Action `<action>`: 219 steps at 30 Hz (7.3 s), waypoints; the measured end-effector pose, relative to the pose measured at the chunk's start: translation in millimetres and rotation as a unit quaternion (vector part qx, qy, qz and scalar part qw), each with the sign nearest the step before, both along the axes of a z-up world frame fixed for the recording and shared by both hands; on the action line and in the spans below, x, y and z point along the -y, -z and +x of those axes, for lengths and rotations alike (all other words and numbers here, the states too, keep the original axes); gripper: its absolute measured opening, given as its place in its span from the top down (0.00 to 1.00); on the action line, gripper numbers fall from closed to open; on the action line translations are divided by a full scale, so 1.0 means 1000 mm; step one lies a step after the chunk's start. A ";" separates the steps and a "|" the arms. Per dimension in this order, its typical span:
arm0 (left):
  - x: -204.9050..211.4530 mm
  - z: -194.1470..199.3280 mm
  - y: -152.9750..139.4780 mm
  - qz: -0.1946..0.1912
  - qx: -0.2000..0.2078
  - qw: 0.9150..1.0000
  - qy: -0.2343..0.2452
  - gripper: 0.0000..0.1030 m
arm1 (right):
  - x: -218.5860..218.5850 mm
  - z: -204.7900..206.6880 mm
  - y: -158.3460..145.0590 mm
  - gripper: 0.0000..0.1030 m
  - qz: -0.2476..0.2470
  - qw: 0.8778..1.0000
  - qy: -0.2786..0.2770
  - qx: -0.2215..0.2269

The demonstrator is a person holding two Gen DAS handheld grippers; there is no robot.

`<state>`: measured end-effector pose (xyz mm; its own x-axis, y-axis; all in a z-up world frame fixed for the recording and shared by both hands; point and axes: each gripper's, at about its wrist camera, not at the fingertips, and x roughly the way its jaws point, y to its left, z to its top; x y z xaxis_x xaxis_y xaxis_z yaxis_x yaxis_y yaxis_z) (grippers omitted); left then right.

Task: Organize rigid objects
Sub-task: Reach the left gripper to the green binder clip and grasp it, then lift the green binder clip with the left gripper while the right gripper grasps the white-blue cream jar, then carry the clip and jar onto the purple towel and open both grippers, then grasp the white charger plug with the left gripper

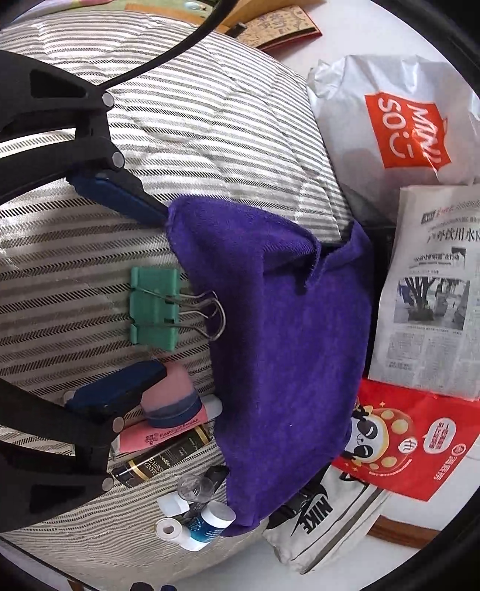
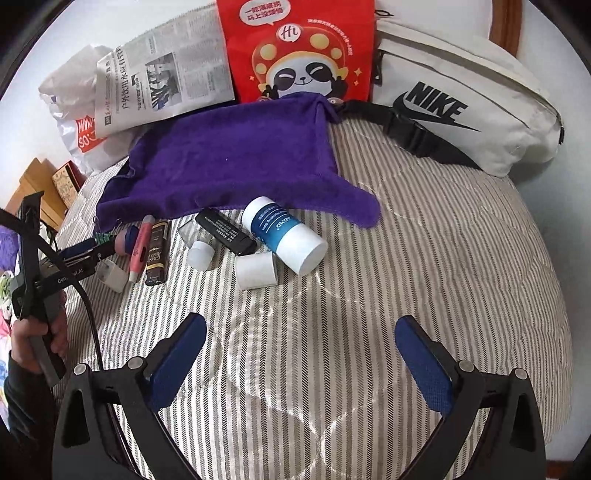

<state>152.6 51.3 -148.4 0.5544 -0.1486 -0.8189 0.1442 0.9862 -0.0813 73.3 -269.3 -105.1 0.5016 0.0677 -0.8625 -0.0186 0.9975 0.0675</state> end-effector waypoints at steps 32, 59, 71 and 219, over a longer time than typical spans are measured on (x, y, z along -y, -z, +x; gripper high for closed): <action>-0.012 -0.043 -0.001 0.032 0.003 0.999 -0.004 0.61 | 0.009 0.036 0.021 0.12 -0.012 1.000 -0.023 0.007; -0.014 -0.043 -0.002 0.026 0.006 1.000 -0.013 0.61 | -0.030 0.090 0.045 0.55 -0.053 0.988 -0.146 -0.020; -0.016 -0.042 -0.003 0.017 -0.005 1.000 -0.026 0.62 | -0.016 0.091 0.046 0.62 -0.032 0.989 -0.143 -0.014; 0.058 -0.006 -0.047 -0.019 -0.007 1.000 -0.004 0.47 | -0.012 0.138 -0.093 0.28 -0.014 0.982 -0.141 0.127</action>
<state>146.5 -6.5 -101.0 0.5438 -0.1761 -0.8205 0.1356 0.9833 -0.1212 210.9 -257.1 -11.9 0.6658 0.2127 -0.7152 -0.3074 0.9516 -0.0031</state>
